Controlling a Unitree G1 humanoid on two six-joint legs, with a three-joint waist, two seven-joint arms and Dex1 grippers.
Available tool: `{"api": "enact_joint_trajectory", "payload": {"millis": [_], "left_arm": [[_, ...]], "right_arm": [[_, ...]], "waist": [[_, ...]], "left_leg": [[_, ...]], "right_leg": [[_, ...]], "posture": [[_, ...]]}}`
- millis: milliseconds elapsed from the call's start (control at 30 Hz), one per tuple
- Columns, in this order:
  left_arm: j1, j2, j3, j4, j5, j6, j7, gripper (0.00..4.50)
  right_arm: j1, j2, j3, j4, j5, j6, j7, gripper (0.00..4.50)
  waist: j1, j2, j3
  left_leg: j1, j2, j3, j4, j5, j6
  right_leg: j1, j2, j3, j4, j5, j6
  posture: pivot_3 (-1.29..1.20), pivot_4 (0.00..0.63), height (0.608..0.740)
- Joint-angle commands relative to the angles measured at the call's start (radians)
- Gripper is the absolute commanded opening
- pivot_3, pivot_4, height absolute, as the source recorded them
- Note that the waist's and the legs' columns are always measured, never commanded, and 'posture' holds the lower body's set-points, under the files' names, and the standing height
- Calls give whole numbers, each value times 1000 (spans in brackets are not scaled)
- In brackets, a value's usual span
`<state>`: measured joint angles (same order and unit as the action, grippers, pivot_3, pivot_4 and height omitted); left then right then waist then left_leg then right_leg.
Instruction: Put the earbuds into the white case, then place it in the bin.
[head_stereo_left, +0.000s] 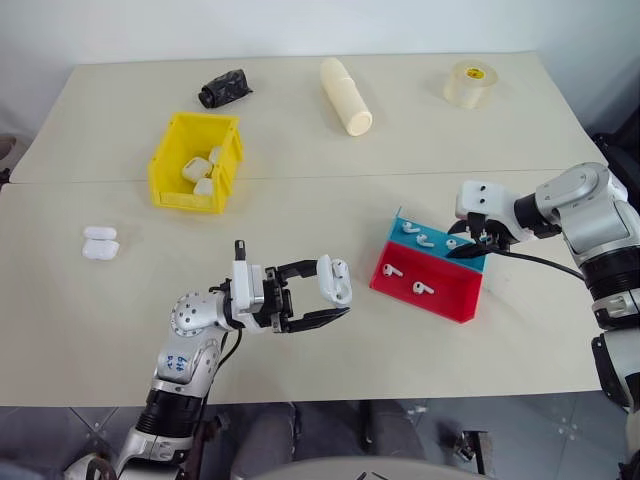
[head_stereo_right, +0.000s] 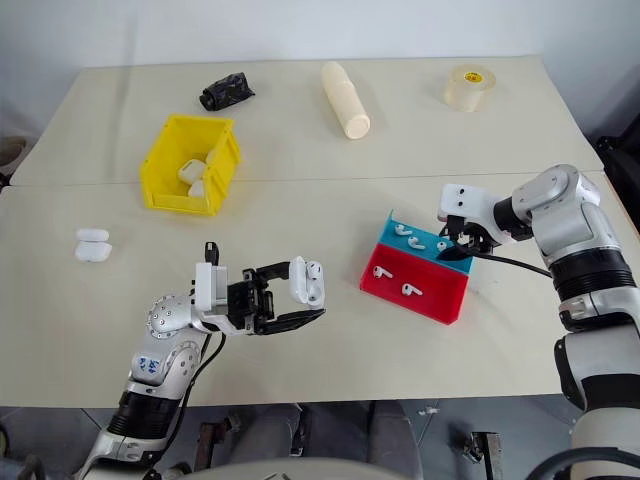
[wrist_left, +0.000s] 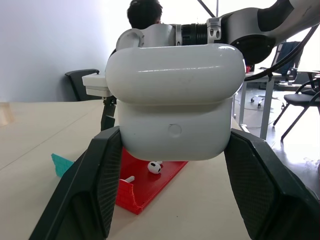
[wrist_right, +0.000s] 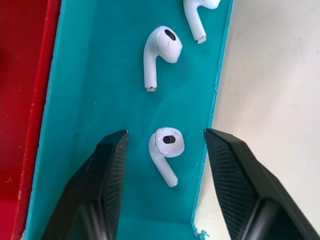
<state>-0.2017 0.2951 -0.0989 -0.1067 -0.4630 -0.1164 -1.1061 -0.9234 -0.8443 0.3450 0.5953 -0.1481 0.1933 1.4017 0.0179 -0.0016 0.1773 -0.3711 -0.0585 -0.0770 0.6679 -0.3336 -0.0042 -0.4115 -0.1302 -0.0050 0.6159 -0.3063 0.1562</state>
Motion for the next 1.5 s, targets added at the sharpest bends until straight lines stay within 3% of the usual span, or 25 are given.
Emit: {"api": "enact_joint_trajectory", "payload": {"millis": [33,100,500,700,900,1033,1167,1333,1500], "left_arm": [[-3,7,4,-17,-5,-20,2,2727],[-4,8,6,-18,-6,-19,2,2727],[-5,9,4,-24,-6,-14,6,2727],[-6,12,10,-25,-9,-15,5,2727],[-13,28,23,-16,-19,-13,-1,2727],[-38,27,35,1,-25,1,8,2727],[-64,25,41,14,-30,24,13,2727],[-98,27,44,22,-36,59,19,2727],[-137,12,50,26,-42,98,48,2727]], "right_arm": [[10,8,-2,-4,-18,-3,-10,1297],[10,12,-5,-8,-19,-2,-18,625],[17,5,-25,-32,-3,5,-23,625],[27,-25,-151,-181,118,103,-7,625],[150,-34,-348,-478,376,329,5,625],[300,85,-508,-757,665,608,-109,625],[394,302,-644,-934,934,743,-332,625],[492,462,-672,-1054,1170,814,-535,625],[573,541,-618,-1119,1249,773,-651,625]], "waist": [[0,0,0],[-1,0,0],[-6,0,0],[-7,0,0],[3,0,0],[8,0,0],[5,0,0],[5,0,0],[5,0,0]], "left_leg": [[0,0,0,0,0,0],[0,0,0,0,0,0],[1,0,0,0,0,0],[-1,0,0,0,0,0],[-1,0,0,-1,0,0],[-1,0,-1,0,0,0],[-1,1,-2,0,0,0],[-1,0,-3,0,0,0],[-1,-1,-4,0,0,0]], "right_leg": [[0,0,0,0,0,0],[0,0,0,1,0,0],[0,0,0,2,0,0],[-1,0,0,2,0,0],[-1,0,0,0,0,0],[-1,0,0,0,0,0],[-1,0,0,1,0,0],[-1,-1,0,4,0,0],[0,-1,-1,5,0,0]], "posture": [[0,150,740],[0,150,740],[0,150,740],[0,150,740],[0,150,740],[0,150,740],[0,150,740],[0,150,740],[0,150,740]]}}
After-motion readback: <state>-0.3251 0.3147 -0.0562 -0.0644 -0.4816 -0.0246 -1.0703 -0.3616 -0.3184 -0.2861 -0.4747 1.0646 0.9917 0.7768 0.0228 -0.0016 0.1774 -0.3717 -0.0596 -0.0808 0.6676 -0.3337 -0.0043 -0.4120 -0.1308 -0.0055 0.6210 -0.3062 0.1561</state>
